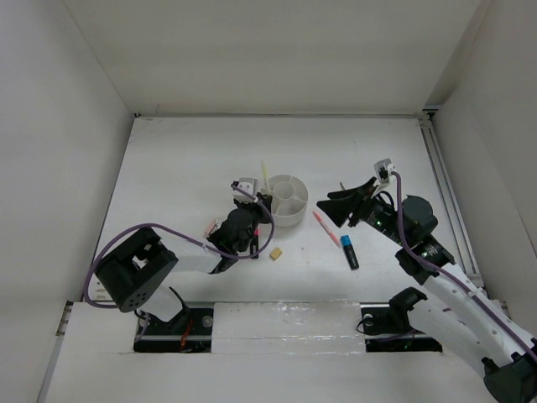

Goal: Sort the stationery into containers
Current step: Place the pen in the storage box.

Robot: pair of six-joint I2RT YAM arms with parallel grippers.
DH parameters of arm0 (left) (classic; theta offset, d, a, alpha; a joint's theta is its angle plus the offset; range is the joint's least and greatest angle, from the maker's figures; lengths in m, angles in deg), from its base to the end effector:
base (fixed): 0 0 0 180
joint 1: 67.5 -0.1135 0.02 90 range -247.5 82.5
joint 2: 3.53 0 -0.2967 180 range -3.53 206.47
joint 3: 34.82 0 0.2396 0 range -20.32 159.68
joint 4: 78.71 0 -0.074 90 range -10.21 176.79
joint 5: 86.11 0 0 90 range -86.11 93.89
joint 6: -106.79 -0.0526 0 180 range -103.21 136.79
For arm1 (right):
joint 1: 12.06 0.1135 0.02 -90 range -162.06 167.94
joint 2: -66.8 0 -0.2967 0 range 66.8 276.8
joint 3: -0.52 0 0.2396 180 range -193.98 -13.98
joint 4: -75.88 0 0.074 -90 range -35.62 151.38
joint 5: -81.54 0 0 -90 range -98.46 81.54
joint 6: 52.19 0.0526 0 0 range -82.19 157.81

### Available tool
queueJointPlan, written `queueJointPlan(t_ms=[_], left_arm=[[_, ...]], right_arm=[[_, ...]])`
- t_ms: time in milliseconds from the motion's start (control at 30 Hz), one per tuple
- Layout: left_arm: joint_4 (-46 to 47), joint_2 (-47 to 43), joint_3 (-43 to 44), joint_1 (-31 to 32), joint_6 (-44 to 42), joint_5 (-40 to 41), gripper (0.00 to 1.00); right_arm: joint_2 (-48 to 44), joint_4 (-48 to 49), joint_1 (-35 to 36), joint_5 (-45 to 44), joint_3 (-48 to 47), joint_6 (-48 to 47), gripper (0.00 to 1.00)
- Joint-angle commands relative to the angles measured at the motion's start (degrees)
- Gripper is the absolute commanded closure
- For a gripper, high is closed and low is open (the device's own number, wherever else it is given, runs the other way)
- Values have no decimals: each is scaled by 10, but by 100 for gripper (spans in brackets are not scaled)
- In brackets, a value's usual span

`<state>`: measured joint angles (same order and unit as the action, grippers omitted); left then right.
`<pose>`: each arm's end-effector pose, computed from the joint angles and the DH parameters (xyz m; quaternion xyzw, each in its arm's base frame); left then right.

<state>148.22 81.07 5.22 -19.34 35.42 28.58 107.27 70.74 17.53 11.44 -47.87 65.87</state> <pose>0.2061 -0.1973 0.2458 0.0232 0.6933 -0.2644 0.6700 0.1259 0.0921 0.3451 -0.1342 0.6776 0.4483 0.5673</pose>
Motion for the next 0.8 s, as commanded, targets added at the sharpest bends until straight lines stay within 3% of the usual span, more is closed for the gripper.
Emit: queueJointPlan(t_ms=[0, 767], left_arm=[[20, -13, -14, 2, 14, 4, 100], [10, -1, -8, 2, 37, -17, 100]], right_arm=[[-7, 21, -4, -4, -2, 0, 36], [-2, 21, -4, -4, -2, 0, 36]])
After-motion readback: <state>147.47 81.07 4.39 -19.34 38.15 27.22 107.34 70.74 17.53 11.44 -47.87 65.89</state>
